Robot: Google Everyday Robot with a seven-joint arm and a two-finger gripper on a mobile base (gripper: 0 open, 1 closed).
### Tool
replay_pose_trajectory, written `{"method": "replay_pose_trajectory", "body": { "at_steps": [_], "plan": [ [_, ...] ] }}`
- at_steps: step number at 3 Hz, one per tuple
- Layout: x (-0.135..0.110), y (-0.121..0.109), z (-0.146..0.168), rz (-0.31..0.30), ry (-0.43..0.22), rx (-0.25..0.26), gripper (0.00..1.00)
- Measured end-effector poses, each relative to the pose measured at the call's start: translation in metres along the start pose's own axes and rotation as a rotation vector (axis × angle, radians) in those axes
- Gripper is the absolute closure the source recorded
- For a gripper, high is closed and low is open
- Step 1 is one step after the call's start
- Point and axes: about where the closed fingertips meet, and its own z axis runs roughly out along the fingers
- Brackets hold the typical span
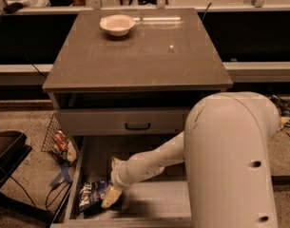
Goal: Pick blue chip bag from middle drawer and place on counter
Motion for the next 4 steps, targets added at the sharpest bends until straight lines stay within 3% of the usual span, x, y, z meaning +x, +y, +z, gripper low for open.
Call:
{"method": "replay_pose_trajectory", "body": {
  "at_steps": [1,2,3,4],
  "plan": [
    [0.0089,0.0149,0.0205,0.007,-0.025,-0.045,0.18],
    [0.0096,0.0182,0.0235,0.010,-0.028,-0.053,0.41],
    [0.0092,0.0195,0.0245,0.009,-0.028,-0.056,0.72],
    [0.0089,0.0203,0.0251,0.009,-0.029,-0.058,0.95]
  ]
}}
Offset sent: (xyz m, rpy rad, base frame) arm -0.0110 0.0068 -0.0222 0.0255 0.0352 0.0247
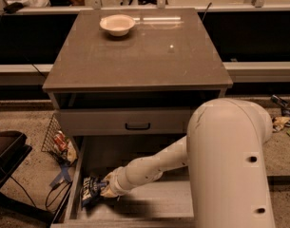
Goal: Pick blue chip bag from middle drawer and place on counter
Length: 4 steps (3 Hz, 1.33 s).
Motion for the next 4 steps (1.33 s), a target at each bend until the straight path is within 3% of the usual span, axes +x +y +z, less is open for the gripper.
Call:
{"method": "replay_pose_trajectory", "body": {
  "at_steps": [1,2,3,4],
  "plan": [
    [-0.005,0.001,0.002,-0.004,-0.015,-0.008,1.00],
    [-0.034,-0.005,-0.021,-0.023,-0.067,-0.010,1.00],
    [-0.074,-0.006,-0.075,-0.028,-0.118,-0.030,1.00],
    [-0.105,-0.011,-0.142,0.007,-0.148,-0.035,1.00]
  ]
}}
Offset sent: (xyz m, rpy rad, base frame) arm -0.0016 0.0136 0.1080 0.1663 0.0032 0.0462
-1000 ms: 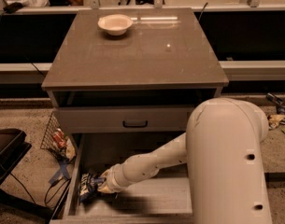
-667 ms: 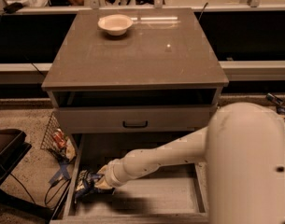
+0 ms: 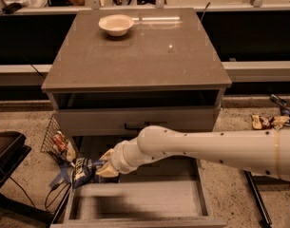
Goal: Pick blue chip bag from middle drawer and place on counter
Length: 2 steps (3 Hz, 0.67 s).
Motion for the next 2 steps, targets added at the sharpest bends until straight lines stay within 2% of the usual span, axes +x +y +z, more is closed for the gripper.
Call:
{"method": "replay_pose_trajectory", "body": {
  "at_steps": [1,2],
  "plan": [
    [-0.037,-0.006,-0.066,0.053,0.008,0.040,1.00],
    [-0.085,-0.021,-0.130,0.083,0.031,0.117,1.00]
  ]
}}
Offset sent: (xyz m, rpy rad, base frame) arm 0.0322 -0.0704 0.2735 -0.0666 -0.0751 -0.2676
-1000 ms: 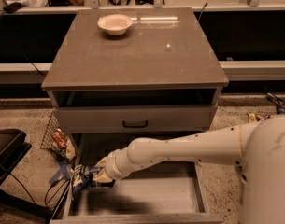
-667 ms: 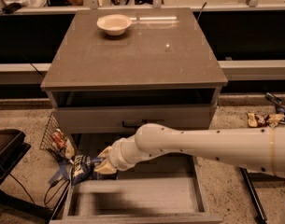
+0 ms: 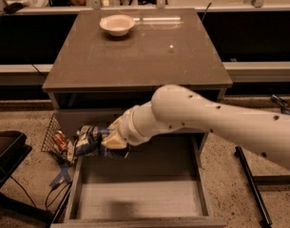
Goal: Pick blue chip bag from middle drawer and place on counter
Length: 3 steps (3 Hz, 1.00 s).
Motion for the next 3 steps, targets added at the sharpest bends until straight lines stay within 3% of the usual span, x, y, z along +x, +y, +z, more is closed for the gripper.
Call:
{"method": "replay_pose_trajectory", "body": {
  "at_steps": [1,2,3],
  "plan": [
    [-0.054,-0.027,-0.053,0.007,0.015,0.088,1.00],
    [-0.110,-0.053,-0.092,-0.024,0.008,0.184,1.00],
    [-0.159,-0.076,-0.115,-0.101,-0.001,0.294,1.00]
  ]
}}
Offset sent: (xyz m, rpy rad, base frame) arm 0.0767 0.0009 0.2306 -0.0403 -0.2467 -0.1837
